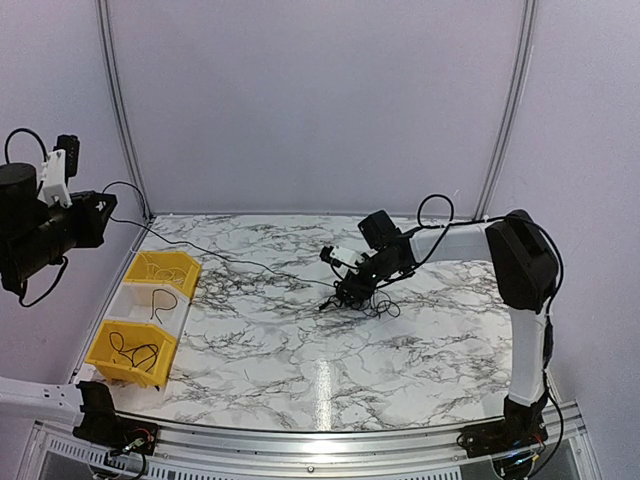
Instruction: Untangle the cables
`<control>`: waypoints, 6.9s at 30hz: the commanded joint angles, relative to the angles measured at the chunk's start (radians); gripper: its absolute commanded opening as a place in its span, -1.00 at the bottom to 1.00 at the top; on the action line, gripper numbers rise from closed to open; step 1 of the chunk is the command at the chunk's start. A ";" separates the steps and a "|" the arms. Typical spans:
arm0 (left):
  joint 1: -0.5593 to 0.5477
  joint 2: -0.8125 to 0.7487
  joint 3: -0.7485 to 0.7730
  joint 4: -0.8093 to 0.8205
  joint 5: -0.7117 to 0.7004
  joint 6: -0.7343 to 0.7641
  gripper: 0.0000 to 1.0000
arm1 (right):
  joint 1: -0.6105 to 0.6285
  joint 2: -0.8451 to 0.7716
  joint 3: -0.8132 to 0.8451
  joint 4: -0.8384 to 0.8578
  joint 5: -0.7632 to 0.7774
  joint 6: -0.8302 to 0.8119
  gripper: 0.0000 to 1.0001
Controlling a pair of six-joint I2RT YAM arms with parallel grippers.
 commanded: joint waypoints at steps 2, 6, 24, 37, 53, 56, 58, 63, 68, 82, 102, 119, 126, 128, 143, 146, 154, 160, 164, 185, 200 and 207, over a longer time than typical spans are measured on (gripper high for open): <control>0.001 -0.022 -0.020 -0.197 -0.023 -0.132 -1.00 | -0.010 -0.168 0.011 -0.056 0.039 -0.027 0.15; 0.001 -0.009 -0.017 -0.292 -0.023 -0.188 -1.00 | -0.010 -0.270 -0.003 -0.072 0.049 -0.030 0.33; 0.003 0.019 -0.052 -0.672 -0.066 -0.574 -1.00 | -0.012 -0.541 -0.264 0.019 0.017 -0.089 0.49; 0.003 0.241 0.438 -0.575 -0.075 -0.234 -1.00 | 0.057 -0.219 -0.134 0.085 0.125 -0.072 0.47; 0.003 0.482 1.013 -0.392 -0.117 0.114 -1.00 | 0.066 0.032 -0.064 0.075 0.195 -0.008 -0.45; 0.003 0.428 1.011 -0.327 -0.156 0.136 -1.00 | 0.030 0.042 -0.051 0.055 0.207 0.015 -0.47; 0.003 0.392 0.985 -0.308 -0.192 0.143 -1.00 | 0.009 0.043 -0.049 0.048 0.205 0.024 -0.47; 0.003 0.301 0.786 -0.305 -0.238 0.105 -1.00 | -0.001 0.025 -0.059 0.042 0.182 0.015 -0.33; 0.003 0.192 0.576 -0.304 -0.288 0.039 -1.00 | -0.001 0.030 -0.058 0.034 0.167 0.013 -0.22; 0.003 -0.084 0.037 -0.383 -0.282 -0.299 -1.00 | -0.001 0.033 -0.043 -0.006 0.133 0.012 -0.11; 0.005 0.021 -0.255 -0.660 0.116 -0.750 -1.00 | 0.009 -0.149 -0.091 -0.035 0.123 -0.033 0.08; 0.012 0.274 -0.377 -0.684 0.144 -0.755 -0.97 | 0.043 -0.183 -0.121 -0.036 0.086 -0.051 0.09; 0.073 0.505 -0.429 -0.654 0.087 -0.744 -0.92 | 0.051 -0.184 -0.124 -0.040 0.076 -0.050 0.09; 0.082 0.543 -0.446 -0.621 0.104 -0.736 -0.92 | 0.052 -0.187 -0.127 -0.039 0.075 -0.051 0.09; 0.123 0.476 -0.297 -0.556 0.242 -0.580 -0.04 | 0.057 -0.183 -0.129 -0.044 0.069 -0.050 0.09; 0.129 0.396 -0.192 -0.555 0.207 -0.562 0.07 | 0.059 -0.180 -0.128 -0.045 0.069 -0.053 0.09; 0.248 0.463 -0.176 -0.514 0.117 -0.482 0.23 | 0.060 -0.176 -0.129 -0.046 0.069 -0.054 0.09; 0.296 0.544 -0.202 -0.310 0.233 -0.362 0.17 | 0.062 -0.175 -0.129 -0.049 0.064 -0.055 0.09; 0.297 0.636 -0.246 -0.246 0.296 -0.342 -0.03 | 0.061 -0.174 -0.132 -0.048 0.067 -0.056 0.08; 0.238 0.868 -0.330 -0.208 0.208 -0.413 -0.47 | 0.068 -0.140 -0.123 -0.058 0.061 -0.062 0.07; 0.208 0.850 -0.321 -0.288 0.071 -0.478 -1.00 | 0.070 -0.122 -0.118 -0.067 0.052 -0.065 0.06; 0.208 0.769 -0.296 -0.311 0.076 -0.474 -1.00 | 0.072 -0.116 -0.109 -0.078 0.045 -0.066 0.05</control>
